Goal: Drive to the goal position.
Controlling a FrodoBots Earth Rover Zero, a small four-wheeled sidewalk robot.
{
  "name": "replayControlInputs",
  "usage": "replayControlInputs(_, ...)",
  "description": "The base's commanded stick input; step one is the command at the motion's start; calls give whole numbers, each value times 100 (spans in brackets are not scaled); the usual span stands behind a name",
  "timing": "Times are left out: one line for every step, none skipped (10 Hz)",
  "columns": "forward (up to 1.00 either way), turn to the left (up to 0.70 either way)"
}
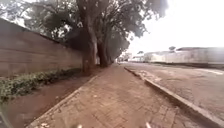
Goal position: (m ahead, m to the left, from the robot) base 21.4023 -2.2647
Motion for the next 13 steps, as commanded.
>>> replayControlInputs(70, 0)
replayControlInputs(70, 0)
replayControlInputs(70, 0)
replayControlInputs(70, 0)
replayControlInputs(70, -35)
replayControlInputs(70, -35)
replayControlInputs(70, -35)
replayControlInputs(70, -35)
replayControlInputs(70, -35)
replayControlInputs(70, -35)
replayControlInputs(70, 0)
replayControlInputs(70, 0)
replayControlInputs(70, 0)
